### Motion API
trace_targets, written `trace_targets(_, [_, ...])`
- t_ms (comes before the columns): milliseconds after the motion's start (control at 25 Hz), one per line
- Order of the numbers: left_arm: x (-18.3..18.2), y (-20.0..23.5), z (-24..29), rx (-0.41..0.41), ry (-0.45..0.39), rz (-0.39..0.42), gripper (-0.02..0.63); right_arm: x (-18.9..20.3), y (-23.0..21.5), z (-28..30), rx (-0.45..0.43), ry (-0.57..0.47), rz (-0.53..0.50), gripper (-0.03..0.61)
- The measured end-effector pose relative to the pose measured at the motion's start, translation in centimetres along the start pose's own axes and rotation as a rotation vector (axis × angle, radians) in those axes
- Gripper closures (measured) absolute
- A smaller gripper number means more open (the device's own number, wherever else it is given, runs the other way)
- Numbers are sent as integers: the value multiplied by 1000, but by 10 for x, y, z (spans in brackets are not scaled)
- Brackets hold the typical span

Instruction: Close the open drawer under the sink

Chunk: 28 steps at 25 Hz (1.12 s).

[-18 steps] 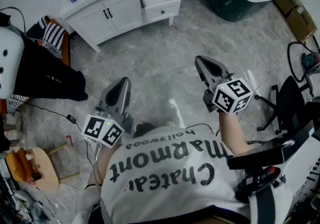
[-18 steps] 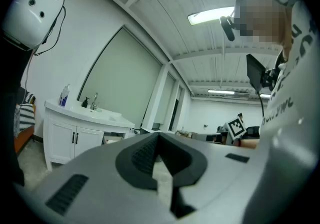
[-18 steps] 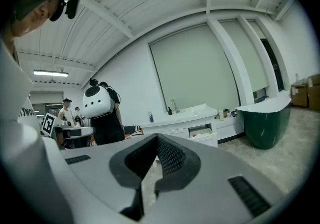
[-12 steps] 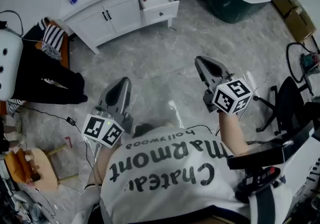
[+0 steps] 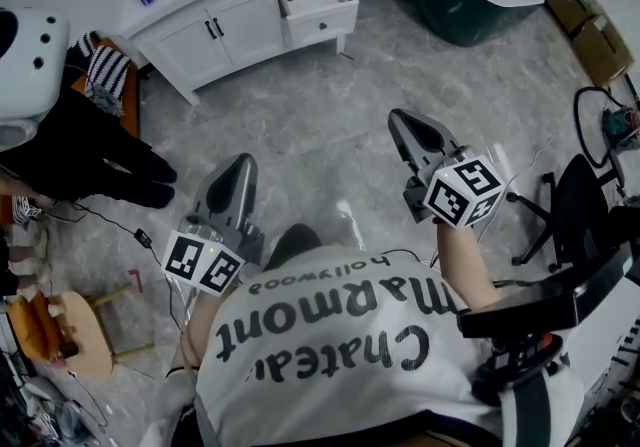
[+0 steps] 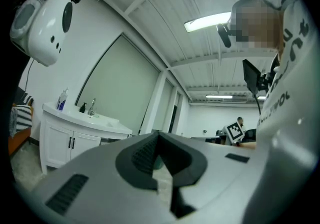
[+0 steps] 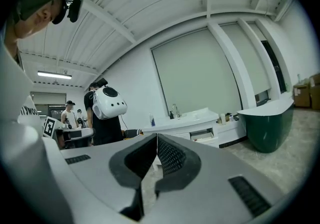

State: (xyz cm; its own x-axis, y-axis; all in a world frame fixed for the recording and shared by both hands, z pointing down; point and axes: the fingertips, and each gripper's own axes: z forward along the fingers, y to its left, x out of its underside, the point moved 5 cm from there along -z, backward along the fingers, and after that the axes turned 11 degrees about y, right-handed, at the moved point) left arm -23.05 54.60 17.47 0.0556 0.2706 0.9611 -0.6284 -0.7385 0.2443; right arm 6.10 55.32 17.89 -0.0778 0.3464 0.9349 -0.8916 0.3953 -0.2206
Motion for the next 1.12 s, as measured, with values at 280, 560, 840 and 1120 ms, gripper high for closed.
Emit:
trace_targets(280, [2, 19, 15, 1, 50, -2, 606, -2, -6, 20, 0, 43, -22, 566])
trace_targets(560, [-2, 57, 58, -8, 104, -49, 606, -6, -28, 50, 66, 65, -32, 566])
trace_targets(840, [-27, 106, 110, 60, 138, -15, 606, -27, -49, 99, 103, 66, 12, 566])
trace_targets(1120, [-62, 163, 145, 105, 111, 12, 606, -60, -58, 156, 130, 51, 36, 566])
